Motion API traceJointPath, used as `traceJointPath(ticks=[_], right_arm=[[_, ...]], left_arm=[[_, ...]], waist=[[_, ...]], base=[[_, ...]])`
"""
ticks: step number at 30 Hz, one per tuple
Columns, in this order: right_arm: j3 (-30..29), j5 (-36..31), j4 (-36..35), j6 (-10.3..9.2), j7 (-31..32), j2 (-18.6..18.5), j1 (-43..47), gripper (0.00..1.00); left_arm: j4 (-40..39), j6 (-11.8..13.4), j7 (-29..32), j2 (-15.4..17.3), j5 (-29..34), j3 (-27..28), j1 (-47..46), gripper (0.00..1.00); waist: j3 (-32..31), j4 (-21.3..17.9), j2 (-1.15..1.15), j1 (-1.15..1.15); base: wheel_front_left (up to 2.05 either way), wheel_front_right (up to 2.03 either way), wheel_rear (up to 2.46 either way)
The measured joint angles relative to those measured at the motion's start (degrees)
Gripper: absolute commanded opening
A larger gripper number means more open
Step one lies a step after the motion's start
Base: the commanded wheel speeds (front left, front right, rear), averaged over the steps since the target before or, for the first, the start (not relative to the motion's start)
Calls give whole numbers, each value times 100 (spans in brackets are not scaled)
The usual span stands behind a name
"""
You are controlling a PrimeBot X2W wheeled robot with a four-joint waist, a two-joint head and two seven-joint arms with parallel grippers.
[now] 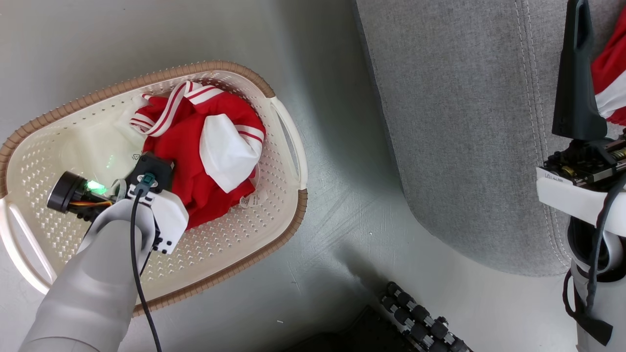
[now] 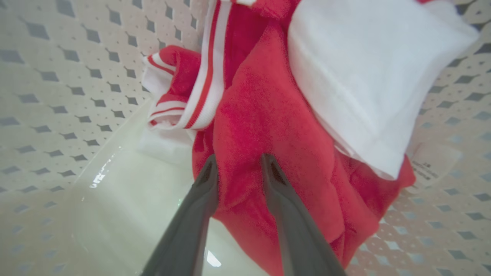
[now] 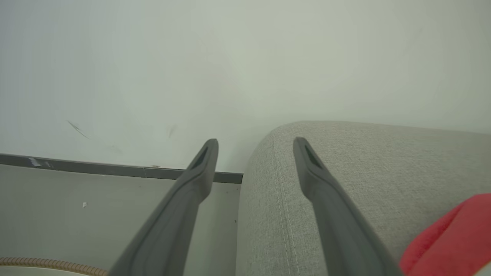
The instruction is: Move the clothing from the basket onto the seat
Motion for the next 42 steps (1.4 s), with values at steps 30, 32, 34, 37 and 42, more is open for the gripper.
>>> traceJointPath(ticks=[30,32,34,37,42], right_arm=[[-87,63,520,0,-5,-4,-350,100],[-44,60,570,0,-5,-4,-352,100],[-25,54,646,0,-5,-5,-352,100],[0,53,667,0,-5,-8,-352,100],[64,21,784,0,-5,-12,-353,100]], left_arm=[[-1140,-255,-193,-114,-11,-171,119,0],[-1492,-249,-193,-112,-32,-125,142,0],[-1856,-247,-194,-102,-57,-100,200,0],[-2175,-211,-194,-93,-80,-52,302,0],[-2876,-138,-194,-24,-227,89,654,0]], waist=[[-555,386,0,0],[-626,435,0,0],[-702,487,0,0],[-782,540,0,0],[-1004,671,0,0]], base=[[0,0,0],[0,0,0],[0,0,0],[0,0,0],[0,0,0]])
